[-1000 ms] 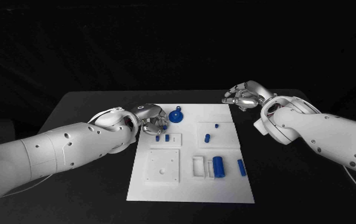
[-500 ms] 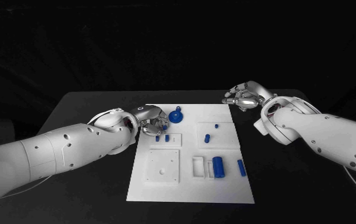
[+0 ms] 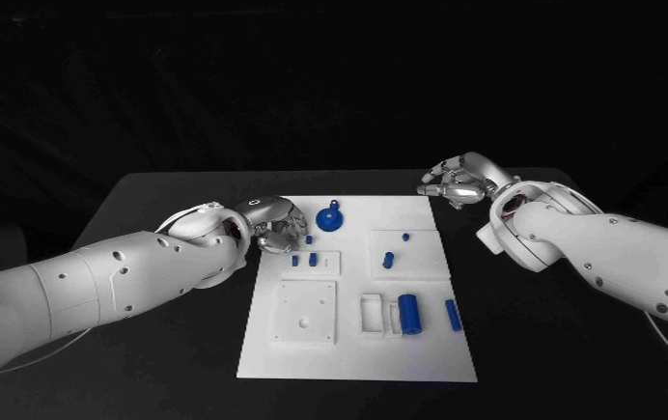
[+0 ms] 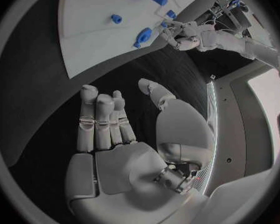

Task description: Assemble the parts on the task board

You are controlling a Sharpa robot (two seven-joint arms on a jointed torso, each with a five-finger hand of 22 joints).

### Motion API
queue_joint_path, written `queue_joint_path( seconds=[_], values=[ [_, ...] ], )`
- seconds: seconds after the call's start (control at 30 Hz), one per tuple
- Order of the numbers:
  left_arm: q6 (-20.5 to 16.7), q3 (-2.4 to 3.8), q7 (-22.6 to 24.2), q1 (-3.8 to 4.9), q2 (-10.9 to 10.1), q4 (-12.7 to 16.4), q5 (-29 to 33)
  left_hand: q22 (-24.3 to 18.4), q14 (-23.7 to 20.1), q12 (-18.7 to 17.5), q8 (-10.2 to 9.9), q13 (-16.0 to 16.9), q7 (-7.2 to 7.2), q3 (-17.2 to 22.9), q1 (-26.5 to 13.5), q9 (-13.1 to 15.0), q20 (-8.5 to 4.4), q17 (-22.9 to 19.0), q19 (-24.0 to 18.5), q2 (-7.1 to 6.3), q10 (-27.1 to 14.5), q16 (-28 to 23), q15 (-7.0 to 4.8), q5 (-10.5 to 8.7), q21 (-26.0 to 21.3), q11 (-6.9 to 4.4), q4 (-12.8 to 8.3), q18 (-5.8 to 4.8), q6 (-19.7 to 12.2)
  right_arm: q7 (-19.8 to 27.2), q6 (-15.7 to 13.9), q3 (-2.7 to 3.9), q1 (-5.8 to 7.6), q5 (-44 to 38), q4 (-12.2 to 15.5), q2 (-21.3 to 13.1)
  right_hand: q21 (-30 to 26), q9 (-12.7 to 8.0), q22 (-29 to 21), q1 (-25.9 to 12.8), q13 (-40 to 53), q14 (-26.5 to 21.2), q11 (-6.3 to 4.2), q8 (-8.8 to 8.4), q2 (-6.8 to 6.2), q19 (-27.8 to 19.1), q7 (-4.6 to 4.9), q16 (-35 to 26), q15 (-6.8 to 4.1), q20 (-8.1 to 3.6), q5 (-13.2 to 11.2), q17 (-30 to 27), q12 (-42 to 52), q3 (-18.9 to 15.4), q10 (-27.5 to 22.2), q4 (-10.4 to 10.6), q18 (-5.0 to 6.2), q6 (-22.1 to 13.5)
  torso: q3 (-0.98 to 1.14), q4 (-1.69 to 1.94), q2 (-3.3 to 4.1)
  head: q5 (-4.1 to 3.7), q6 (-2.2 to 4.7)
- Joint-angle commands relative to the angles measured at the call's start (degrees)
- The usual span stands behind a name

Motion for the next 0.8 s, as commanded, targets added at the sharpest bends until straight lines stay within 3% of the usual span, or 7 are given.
queue_joint_path(
  seconds=[0.03,0.33,0.43,0.53,0.63,0.67,0.8],
  values=[
    [0.52,0.04,-0.03,-0.04,0.00,-0.02,0.27,0.46,-0.19,-0.36,-0.27,0.09,-0.02,-0.07,-0.07,-0.09,-1.23,-0.10,-0.26,-0.56,0.45,-0.19,0.09,-0.32,-0.19,0.12,-0.13,2.79,-0.62,0.74,0.64,0.03,-0.03,-0.02,0.01,-0.02,-0.26,-0.08,0.96,-0.18,-0.08,-0.12,0.02,-0.16,0.00,-0.04,0.46,-0.08,-0.10,-0.16,0.16,-0.10,-0.08,-0.15,-0.31,-0.14,2.46,-0.14,-0.01,0.01,0.00,0.00,-0.04],
    [-0.52,0.10,0.10,-0.03,-0.32,-1.01,1.36,0.43,-0.28,-0.52,-0.44,0.23,-0.25,-0.09,0.11,-0.15,-1.23,-0.16,-0.30,-0.62,0.55,-0.18,0.08,-0.63,-0.25,0.11,-0.02,2.75,-1.17,1.14,2.11,0.03,-0.03,-0.07,-0.10,-0.08,-0.59,-0.12,0.94,0.37,-0.81,-0.64,0.12,-0.22,0.17,-0.58,0.56,-0.40,0.01,0.05,-0.47,-0.26,-0.87,-0.04,-0.86,-0.84,2.46,-0.34,-0.02,0.00,-0.01,-0.12,0.05],
    [-2.79,0.16,0.92,0.00,-0.65,-1.86,4.65,0.41,-0.37,-0.66,-0.22,0.28,0.05,0.11,0.47,-0.06,-1.24,-0.20,-0.35,-0.29,0.50,-0.20,0.09,-0.62,-0.30,0.13,-0.01,2.74,-0.92,2.77,4.44,0.03,-0.03,-0.73,-0.27,-0.11,-2.82,-0.08,0.27,1.99,-3.86,-2.83,0.26,-0.14,1.03,-3.42,0.69,-3.67,0.15,1.12,-3.27,-2.23,-4.69,1.04,-2.00,-2.89,2.23,-0.46,0.01,-0.04,-0.01,-0.52,0.22],
    [-4.08,0.57,1.76,0.03,-0.95,-2.59,11.02,0.22,-1.35,-1.55,1.24,0.14,2.11,0.97,0.96,0.53,-0.91,-0.59,-1.14,0.36,-0.69,-0.91,0.61,-0.71,-0.89,0.65,0.10,2.57,1.53,4.79,7.31,0.03,-0.03,-2.86,-0.39,-0.11,-5.88,0.02,-0.89,4.49,-8.33,-5.04,0.58,0.14,1.73,-6.54,0.88,-7.92,0.62,2.58,-5.70,-4.79,-10.71,3.77,-3.24,-5.85,1.67,-0.19,0.04,-0.06,-0.04,-1.04,0.42],
    [-4.78,1.30,3.12,0.25,-1.21,-3.48,22.49,-0.12,-2.58,-2.40,2.32,0.03,2.54,1.40,0.61,0.94,-0.30,-1.21,-2.31,0.25,-1.82,-2.09,1.22,-0.87,-1.87,1.28,0.27,2.26,3.12,6.12,11.71,0.02,-0.03,-7.80,-0.28,-0.07,-10.12,0.19,-2.99,6.92,-16.63,-6.02,1.47,0.70,2.22,-8.93,1.16,-13.86,1.42,4.44,-10.14,-8.52,-21.59,7.24,-3.18,-8.13,1.42,0.26,0.06,-0.01,-0.07,-1.89,0.55],
    [-5.06,1.34,3.63,0.50,-1.27,-3.70,27.92,-0.48,-3.90,-3.05,2.52,-0.17,2.46,1.52,0.04,1.04,0.15,-1.81,-3.35,0.18,-2.87,-3.38,1.75,-0.95,-2.79,1.70,0.48,2.01,3.31,6.15,12.49,0.01,-0.03,-9.76,-0.24,-0.03,-10.66,0.28,-3.14,8.02,-19.93,-5.93,1.71,0.97,1.98,-9.49,1.31,-14.57,2.41,4.64,-11.41,-9.02,-26.35,7.94,-5.01,-8.12,1.55,0.59,0.08,0.02,-0.06,-2.15,0.60],
    [-4.92,1.65,3.79,1.12,-1.93,-2.94,49.48,-2.12,-7.18,-3.76,2.48,-0.08,2.75,1.41,-1.86,1.13,1.43,-4.06,-6.94,-0.23,-3.83,-8.17,2.82,-1.17,-6.53,2.57,0.98,1.09,2.40,6.12,14.37,-0.06,-0.03,-18.05,-0.14,0.07,-10.67,0.65,-2.90,10.84,-29.98,-4.57,3.21,1.94,1.57,-8.70,1.61,-15.23,3.01,5.30,-14.02,-9.70,-38.58,8.02,-3.80,-8.49,2.32,1.53,0.07,0.02,-0.05,-2.44,0.79]
  ],
)
